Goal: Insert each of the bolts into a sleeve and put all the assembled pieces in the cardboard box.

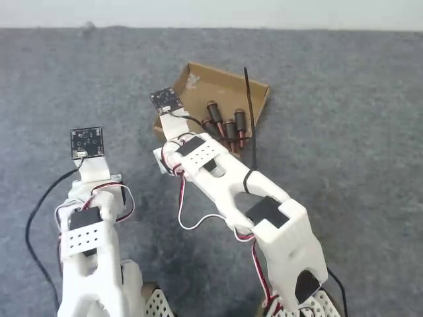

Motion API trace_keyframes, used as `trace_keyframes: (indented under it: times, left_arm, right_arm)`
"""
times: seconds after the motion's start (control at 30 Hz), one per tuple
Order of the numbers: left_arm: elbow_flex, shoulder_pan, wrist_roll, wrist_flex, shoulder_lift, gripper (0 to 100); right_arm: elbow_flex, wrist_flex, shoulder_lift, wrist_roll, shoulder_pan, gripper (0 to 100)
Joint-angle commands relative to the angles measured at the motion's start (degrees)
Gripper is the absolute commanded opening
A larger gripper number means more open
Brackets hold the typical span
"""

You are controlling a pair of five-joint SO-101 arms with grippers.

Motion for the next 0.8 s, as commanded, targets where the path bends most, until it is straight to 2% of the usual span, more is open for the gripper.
trace_keyframes:
  times: [0.0, 0.13, 0.33, 0.77]
  left_arm:
    - [-2.8, -0.1, 0.9, -1.1, 0.1, 2]
    - [-2.2, -0.1, 0.9, -1.8, 0.1, 2]
    - [-1.4, -0.1, 0.9, -3.4, 0.1, 2]
    - [-1.3, 0.3, 0.9, -3.3, 0.1, 2]
  right_arm:
    - [-3.2, 2.3, -0.6, 0.8, -1.1, 1.4]
    - [-3.1, 8.8, -3.6, 3.5, -1.2, 0.6]
    - [1.4, 22.2, -18.2, 3.6, 1.5, 0.6]
    - [27.7, 24.7, -50.4, 3.6, 22.6, 0.6]
